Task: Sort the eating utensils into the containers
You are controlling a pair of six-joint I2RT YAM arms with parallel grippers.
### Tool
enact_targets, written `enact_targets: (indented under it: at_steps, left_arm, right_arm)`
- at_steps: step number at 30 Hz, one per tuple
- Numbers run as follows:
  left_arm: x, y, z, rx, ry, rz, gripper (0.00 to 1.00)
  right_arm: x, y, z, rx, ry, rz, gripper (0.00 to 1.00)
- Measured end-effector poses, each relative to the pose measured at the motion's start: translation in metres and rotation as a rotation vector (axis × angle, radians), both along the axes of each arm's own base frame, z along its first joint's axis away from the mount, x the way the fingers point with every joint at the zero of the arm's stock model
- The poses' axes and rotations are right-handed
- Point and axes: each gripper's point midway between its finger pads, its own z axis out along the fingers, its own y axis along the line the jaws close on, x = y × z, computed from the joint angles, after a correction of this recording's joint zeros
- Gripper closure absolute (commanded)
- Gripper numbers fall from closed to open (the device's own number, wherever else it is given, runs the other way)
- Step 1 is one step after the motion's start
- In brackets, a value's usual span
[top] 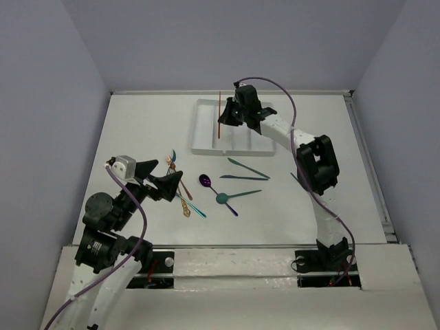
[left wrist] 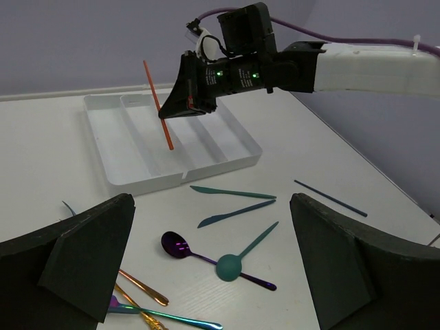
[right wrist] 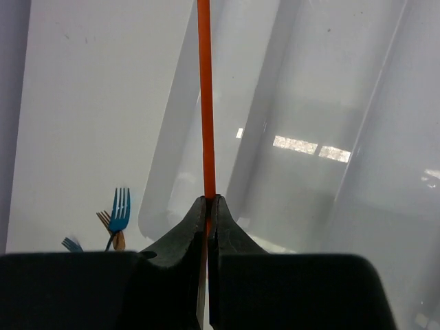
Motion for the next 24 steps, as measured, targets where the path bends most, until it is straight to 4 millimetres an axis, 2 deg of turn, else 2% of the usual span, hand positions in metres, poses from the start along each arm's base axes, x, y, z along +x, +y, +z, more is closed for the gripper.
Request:
enact_targets:
  at_steps: [3, 8, 14, 16, 17, 20, 22, 24]
  left_arm:
    - [0.0, 0.0, 0.0, 0.0, 0.001, 0.0, 0.01]
    - [0.0, 0.0, 0.0, 0.001, 0.002, 0.0, 0.01]
    - [0.0, 0.0, 0.0, 0.001, 0.002, 0.0, 0.01]
    - [0.0, 0.0, 0.0, 0.001, 0.002, 0.0, 0.01]
    - [0.0, 0.0, 0.0, 0.001, 0.002, 0.0, 0.01]
    - [0.0, 0.0, 0.0, 0.001, 0.002, 0.0, 0.01]
    - [0.0, 0.0, 0.0, 0.001, 0.002, 0.0, 0.01]
    - [0.0, -0.001, 0.0, 0.001, 0.002, -0.005, 0.01]
  right_arm:
    - [0.009, 0.01, -0.014, 0.0, 0.012, 0.006, 1.0]
    - [0.009, 0.01, -0.035, -0.019, 0.052, -0.001, 1.0]
    - [0.011, 0.007, -0.038, -0.03, 0.057, -0.02, 0.92]
    - [0.011, 0.006, -0.039, -0.036, 0.058, -0.027, 0.81]
    - [0.011, 0.005, -0.04, -0.04, 0.058, -0.031, 0.69]
    - [0.011, 0.003, -0.042, -0.05, 0.067, -0.04, 0.5]
    - [0.01, 0.001, -0.045, -0.058, 0.076, -0.044, 0.43]
    - [0.009, 0.0, -0.047, -0.066, 0.08, -0.046, 0.41]
